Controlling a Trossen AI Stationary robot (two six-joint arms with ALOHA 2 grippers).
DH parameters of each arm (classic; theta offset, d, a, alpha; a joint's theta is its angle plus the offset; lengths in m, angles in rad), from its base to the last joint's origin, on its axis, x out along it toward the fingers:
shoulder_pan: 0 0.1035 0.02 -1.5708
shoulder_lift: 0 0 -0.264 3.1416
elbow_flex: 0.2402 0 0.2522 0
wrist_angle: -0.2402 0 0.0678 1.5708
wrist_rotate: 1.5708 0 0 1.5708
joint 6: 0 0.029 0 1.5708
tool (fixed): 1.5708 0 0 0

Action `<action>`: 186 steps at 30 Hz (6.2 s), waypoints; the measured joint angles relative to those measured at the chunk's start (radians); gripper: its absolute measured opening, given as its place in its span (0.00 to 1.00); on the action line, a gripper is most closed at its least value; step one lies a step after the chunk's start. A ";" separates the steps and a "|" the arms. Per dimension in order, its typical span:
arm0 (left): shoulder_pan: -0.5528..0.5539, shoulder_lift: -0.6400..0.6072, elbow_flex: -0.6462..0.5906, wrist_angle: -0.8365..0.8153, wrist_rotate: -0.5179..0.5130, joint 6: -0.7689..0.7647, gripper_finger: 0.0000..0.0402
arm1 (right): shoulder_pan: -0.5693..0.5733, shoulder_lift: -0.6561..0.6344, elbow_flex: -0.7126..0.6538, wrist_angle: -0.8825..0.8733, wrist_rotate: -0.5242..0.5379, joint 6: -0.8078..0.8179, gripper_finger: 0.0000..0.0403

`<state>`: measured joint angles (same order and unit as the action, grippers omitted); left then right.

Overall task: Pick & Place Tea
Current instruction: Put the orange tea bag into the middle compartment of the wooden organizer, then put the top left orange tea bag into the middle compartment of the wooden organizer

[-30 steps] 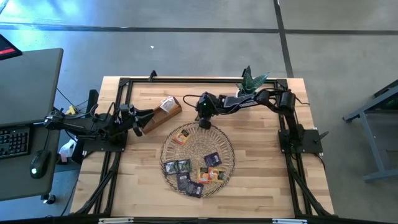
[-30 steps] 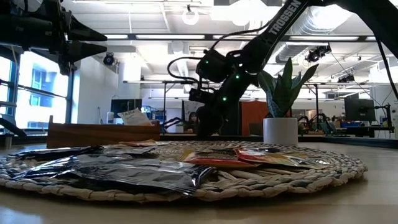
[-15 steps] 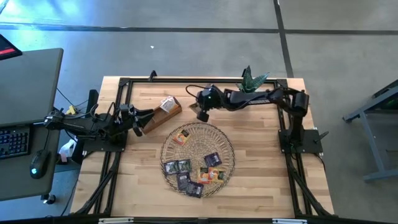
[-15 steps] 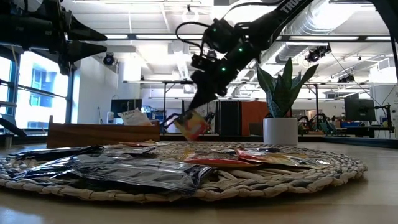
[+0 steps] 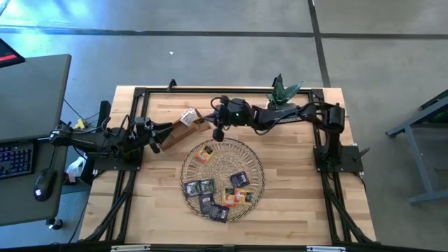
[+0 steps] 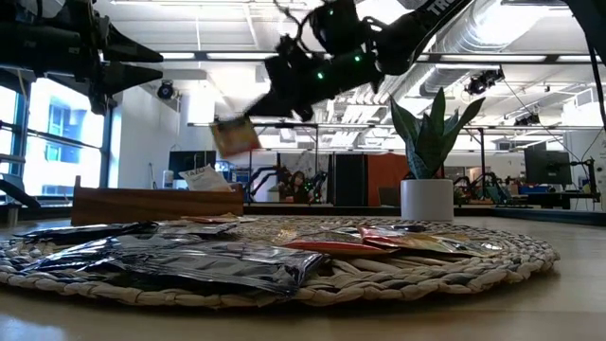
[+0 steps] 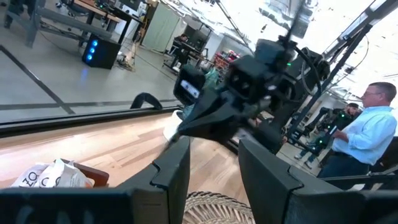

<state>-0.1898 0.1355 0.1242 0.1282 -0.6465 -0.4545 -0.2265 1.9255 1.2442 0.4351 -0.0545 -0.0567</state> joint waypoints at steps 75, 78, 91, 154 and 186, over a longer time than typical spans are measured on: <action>0.000 0.000 0.000 0.412 0.246 0.284 0.34 | -0.014 0.557 0.673 -0.061 -0.030 -0.083 0.24; 0.000 0.000 0.000 0.401 0.244 0.284 0.34 | -0.008 0.543 0.672 -0.048 -0.082 -0.081 0.25; 0.000 -0.001 0.000 0.393 0.276 0.266 0.34 | 0.096 0.142 0.672 -0.654 0.110 -0.425 0.21; 0.164 0.995 0.485 -0.208 0.349 0.124 0.36 | 0.230 -0.097 -0.215 -0.235 -0.072 0.025 0.35; 0.327 1.437 0.506 -0.084 0.537 0.064 0.32 | 0.234 -0.097 -0.215 -0.335 -0.053 -0.007 0.35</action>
<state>0.1371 1.5726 0.6305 0.0437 -0.1093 -0.3910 0.0071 1.8282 1.0294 0.1001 -0.1074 -0.0638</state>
